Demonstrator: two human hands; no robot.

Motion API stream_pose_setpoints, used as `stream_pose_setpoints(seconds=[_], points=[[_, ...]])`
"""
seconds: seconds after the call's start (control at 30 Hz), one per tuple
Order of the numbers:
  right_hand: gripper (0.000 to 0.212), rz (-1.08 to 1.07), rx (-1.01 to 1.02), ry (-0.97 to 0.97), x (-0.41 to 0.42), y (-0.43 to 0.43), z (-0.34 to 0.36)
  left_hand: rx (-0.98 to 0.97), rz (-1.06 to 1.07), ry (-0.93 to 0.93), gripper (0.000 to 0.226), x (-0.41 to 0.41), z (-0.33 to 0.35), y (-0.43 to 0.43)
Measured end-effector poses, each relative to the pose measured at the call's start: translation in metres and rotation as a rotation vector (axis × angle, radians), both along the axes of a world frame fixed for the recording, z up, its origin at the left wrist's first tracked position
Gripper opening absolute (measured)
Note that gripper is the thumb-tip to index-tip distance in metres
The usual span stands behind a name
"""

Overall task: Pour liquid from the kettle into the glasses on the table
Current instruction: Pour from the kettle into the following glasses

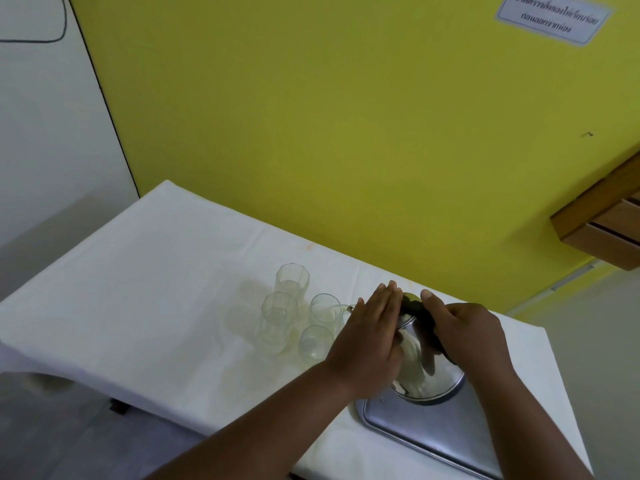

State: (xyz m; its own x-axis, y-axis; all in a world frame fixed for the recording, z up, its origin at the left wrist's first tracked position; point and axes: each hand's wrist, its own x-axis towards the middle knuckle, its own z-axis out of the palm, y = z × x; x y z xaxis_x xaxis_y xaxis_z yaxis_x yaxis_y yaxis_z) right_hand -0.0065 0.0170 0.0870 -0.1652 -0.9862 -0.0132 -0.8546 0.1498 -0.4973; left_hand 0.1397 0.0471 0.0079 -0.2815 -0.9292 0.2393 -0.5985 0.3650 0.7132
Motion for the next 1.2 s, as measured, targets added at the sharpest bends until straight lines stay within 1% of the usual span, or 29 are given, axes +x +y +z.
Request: stream_pose_setpoints(seconds=[0.07, 0.2, 0.3, 0.67, 0.83, 0.93, 1.2], points=[[0.073, 0.0, 0.0, 0.037, -0.001, -0.002, 0.0, 0.0, -0.002, 0.007, 0.072, 0.0, 0.0, -0.001], [0.073, -0.004, -0.016, 0.08, -0.002, -0.004, 0.003, 0.004, -0.015, 0.023, 0.069, -0.002, 0.001, -0.003], [0.073, -0.003, -0.027, 0.105, -0.004, -0.004, 0.005, -0.007, -0.02, 0.028, 0.075, -0.003, 0.002, -0.004], [0.073, -0.014, -0.017, 0.125, -0.009, -0.001, 0.009, 0.005, -0.045, 0.035, 0.081, -0.007, 0.004, -0.002], [0.073, -0.011, -0.023, 0.119, -0.01, 0.0, 0.01, 0.011, -0.051, 0.038, 0.08, -0.007, 0.006, -0.001], [0.073, -0.013, -0.023, 0.124, -0.011, 0.001, 0.011, 0.016, -0.054, 0.041, 0.074, -0.008, 0.007, -0.001], [0.072, -0.013, -0.019, 0.125, -0.011, 0.002, 0.013, 0.011, -0.057, 0.048, 0.074, -0.009, 0.007, -0.001]])
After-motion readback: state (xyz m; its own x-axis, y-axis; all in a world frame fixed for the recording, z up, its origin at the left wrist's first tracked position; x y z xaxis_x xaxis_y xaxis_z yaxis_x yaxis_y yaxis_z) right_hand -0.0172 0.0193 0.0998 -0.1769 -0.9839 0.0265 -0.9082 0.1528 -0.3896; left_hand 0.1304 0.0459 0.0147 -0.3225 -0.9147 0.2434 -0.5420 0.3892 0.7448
